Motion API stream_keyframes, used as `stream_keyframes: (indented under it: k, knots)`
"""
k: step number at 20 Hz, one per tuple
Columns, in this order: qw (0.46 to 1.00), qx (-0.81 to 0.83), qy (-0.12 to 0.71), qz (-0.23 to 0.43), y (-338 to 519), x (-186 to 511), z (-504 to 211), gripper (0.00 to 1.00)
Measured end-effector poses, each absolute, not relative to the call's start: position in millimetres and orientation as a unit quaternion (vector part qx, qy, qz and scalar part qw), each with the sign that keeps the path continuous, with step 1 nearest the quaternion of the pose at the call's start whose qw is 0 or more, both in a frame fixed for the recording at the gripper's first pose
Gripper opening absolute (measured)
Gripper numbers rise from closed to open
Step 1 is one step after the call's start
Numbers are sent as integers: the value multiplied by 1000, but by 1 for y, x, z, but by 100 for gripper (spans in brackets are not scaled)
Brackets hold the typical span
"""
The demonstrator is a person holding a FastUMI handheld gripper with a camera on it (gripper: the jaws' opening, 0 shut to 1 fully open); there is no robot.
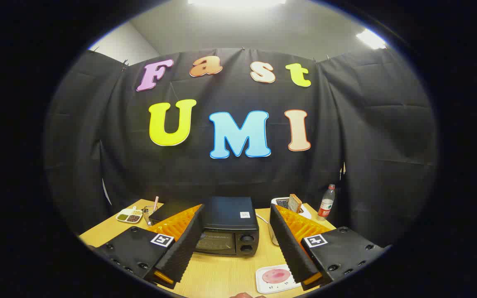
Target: Open the toaster oven, put the food inside, and close the toaster oven door.
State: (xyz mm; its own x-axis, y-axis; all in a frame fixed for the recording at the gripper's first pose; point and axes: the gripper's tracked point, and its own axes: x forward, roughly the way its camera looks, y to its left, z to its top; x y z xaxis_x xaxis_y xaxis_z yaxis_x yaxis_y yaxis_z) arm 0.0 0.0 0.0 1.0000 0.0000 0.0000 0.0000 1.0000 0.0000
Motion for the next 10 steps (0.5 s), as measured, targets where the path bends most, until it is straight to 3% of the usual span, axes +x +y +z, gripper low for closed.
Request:
stream_keyframes:
  k: [10]
  knots:
    - [1000, -2, 2, 23, 26, -3, -1, 98]
